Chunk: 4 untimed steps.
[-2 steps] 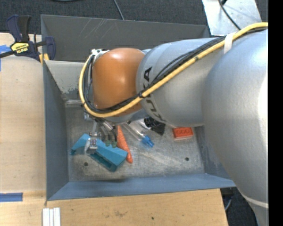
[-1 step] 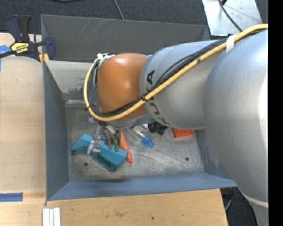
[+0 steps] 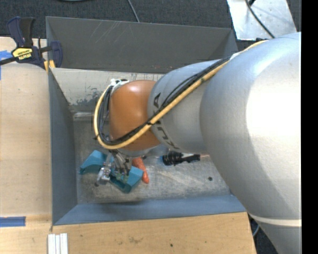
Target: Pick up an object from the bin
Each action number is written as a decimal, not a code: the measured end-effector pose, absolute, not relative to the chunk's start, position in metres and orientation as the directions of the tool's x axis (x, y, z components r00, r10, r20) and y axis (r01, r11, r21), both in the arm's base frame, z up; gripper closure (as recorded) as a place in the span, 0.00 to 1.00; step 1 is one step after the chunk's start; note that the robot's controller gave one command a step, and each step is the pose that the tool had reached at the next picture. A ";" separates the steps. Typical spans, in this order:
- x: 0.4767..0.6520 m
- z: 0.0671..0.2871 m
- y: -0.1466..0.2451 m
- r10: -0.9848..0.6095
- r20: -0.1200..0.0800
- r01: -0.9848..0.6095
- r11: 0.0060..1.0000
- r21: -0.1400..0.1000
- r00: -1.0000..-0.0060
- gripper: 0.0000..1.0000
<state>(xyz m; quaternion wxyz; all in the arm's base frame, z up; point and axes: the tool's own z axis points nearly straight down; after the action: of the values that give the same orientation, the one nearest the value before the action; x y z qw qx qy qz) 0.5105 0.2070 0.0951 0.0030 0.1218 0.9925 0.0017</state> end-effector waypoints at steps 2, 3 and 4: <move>0.527 0.075 0.195 0.279 0.011 0.279 0.960 0.005 -0.960 1.00; 0.526 0.079 0.195 0.279 0.010 0.279 0.960 0.004 -0.960 1.00; 0.524 0.093 0.193 0.278 0.010 0.278 0.961 -0.004 -0.960 1.00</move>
Offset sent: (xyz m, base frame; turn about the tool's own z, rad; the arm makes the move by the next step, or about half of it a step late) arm 0.0000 0.0000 0.0000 0.0000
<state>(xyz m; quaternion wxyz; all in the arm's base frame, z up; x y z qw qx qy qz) 0.5235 0.1929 0.0931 -0.0054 0.1405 0.9901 -0.0011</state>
